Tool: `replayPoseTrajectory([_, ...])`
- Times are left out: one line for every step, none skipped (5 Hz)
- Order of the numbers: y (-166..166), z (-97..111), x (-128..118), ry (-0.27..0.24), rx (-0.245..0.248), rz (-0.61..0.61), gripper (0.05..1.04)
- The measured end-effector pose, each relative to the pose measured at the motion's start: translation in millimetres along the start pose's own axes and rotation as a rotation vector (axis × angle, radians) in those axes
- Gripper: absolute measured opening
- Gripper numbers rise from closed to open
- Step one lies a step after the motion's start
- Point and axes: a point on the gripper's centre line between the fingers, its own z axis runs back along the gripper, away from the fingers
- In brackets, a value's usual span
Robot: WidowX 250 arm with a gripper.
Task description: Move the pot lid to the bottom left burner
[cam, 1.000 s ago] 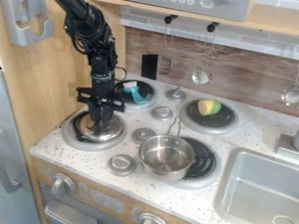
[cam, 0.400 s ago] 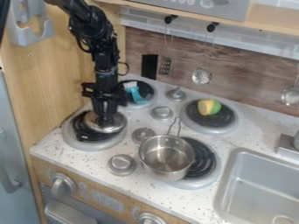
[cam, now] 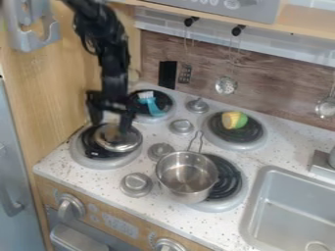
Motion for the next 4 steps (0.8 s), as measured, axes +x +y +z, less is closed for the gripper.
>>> replayPoseTrajectory([-12.9, 37.0, 0.6, -0.059, -0.001, -0.068, 1.005])
replayPoseTrajectory([-43.2, 68.4, 0.4, -0.109, -0.016, -0.155, 0.999])
replayPoseTrajectory([-65.6, 71.9, -7.4, -0.099, -0.043, -0.186, 0.999])
replayPoseTrajectory([-83.2, 66.5, -18.8, -0.069, -0.06, -0.178, 0.999])
